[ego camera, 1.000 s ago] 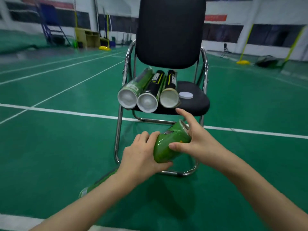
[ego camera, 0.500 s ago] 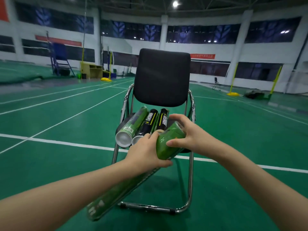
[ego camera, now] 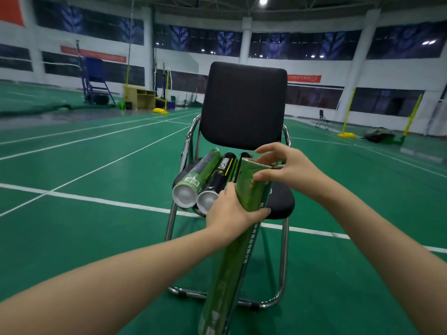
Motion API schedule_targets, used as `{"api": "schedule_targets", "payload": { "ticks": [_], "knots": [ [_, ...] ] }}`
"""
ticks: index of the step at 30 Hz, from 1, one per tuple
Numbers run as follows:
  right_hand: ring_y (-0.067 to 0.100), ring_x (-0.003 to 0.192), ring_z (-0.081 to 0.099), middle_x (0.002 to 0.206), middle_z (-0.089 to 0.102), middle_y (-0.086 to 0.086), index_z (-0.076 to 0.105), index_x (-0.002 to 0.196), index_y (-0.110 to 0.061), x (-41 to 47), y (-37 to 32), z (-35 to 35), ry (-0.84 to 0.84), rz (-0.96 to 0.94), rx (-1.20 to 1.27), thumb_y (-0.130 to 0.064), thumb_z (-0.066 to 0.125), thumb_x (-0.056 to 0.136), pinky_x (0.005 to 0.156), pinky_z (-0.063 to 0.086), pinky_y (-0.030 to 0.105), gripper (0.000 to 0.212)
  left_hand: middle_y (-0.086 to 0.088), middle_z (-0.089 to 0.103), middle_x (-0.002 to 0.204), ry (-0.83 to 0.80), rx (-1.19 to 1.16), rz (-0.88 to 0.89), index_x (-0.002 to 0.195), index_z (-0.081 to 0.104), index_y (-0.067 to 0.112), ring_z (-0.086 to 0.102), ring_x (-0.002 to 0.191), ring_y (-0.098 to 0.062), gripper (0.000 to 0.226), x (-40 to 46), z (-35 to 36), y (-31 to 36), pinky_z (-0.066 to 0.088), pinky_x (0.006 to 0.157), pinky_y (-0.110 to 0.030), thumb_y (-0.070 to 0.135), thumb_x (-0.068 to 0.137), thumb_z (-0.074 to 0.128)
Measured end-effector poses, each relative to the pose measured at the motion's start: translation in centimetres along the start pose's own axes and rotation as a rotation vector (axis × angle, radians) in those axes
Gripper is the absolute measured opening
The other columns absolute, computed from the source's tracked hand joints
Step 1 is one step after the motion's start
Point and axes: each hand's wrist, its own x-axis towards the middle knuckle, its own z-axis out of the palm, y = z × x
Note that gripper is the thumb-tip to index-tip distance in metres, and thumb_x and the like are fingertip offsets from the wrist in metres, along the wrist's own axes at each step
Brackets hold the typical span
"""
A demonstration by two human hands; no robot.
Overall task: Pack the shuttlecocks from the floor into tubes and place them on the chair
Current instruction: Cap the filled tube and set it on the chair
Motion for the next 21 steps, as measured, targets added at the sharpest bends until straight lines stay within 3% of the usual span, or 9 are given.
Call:
{"api": "schedule_targets", "payload": {
  "ticks": [6,10,12,16,21],
  "knots": [
    [0.009,0.098,0.061,0.106,0.064,-0.003,0.059,0.111,-0.019,2.3,3.6,0.2,0.067,0.069,0.131,-0.027,0.072,0.076,0.086,0.047,0.024,0.038,0.003,0.059,0.107,0.001,-0.085,-0.089,0.111,0.043,0.021,0.059,0.099,-0.018,0.073,1.5,0.5,-1.5,0.050,0.080,-0.036,0.062,0.062,0.076],
    [0.011,0.095,0.060,0.106,0.064,0.002,0.058,0.108,-0.016,3.9,8.5,1.5,0.161,0.175,0.161,-0.030,0.071,0.077,0.077,0.047,0.021,0.036,0.008,0.059,0.102,0.003,-0.173,-0.103,0.110,0.043,0.022,0.058,0.097,-0.014,0.068,2.1,0.7,-2.4,0.049,0.082,-0.031,0.057,0.064,0.079],
    [0.015,0.096,0.057,0.110,0.061,0.006,0.055,0.110,-0.013,4.3,11.4,2.7,0.187,0.241,0.143,-0.027,0.072,0.077,0.077,0.045,0.020,0.040,0.010,0.058,0.099,-0.011,-0.174,-0.087,0.108,0.044,0.023,0.057,0.096,-0.012,0.066,2.1,1.0,-2.8,0.048,0.079,-0.029,0.055,0.064,0.080],
    [0.019,0.111,0.050,0.126,0.053,0.006,0.047,0.124,-0.011,4.8,16.2,5.2,0.195,0.371,0.070,-0.025,0.073,0.076,0.093,0.041,0.030,0.057,0.014,0.059,0.096,-0.039,-0.133,-0.050,0.107,0.045,0.027,0.056,0.095,-0.009,0.064,2.2,2.0,-3.2,0.045,0.073,-0.025,0.057,0.062,0.080],
    [0.030,0.121,0.042,0.131,0.049,0.012,0.040,0.132,-0.017,6.6,19.6,7.5,0.263,0.491,-0.069,-0.036,0.073,0.074,0.101,0.036,0.042,0.069,0.015,0.062,0.097,-0.039,-0.161,-0.063,0.107,0.049,0.028,0.059,0.095,-0.008,0.064,2.7,2.5,-3.7,0.050,0.082,-0.028,0.054,0.060,0.082]
  ]
}}
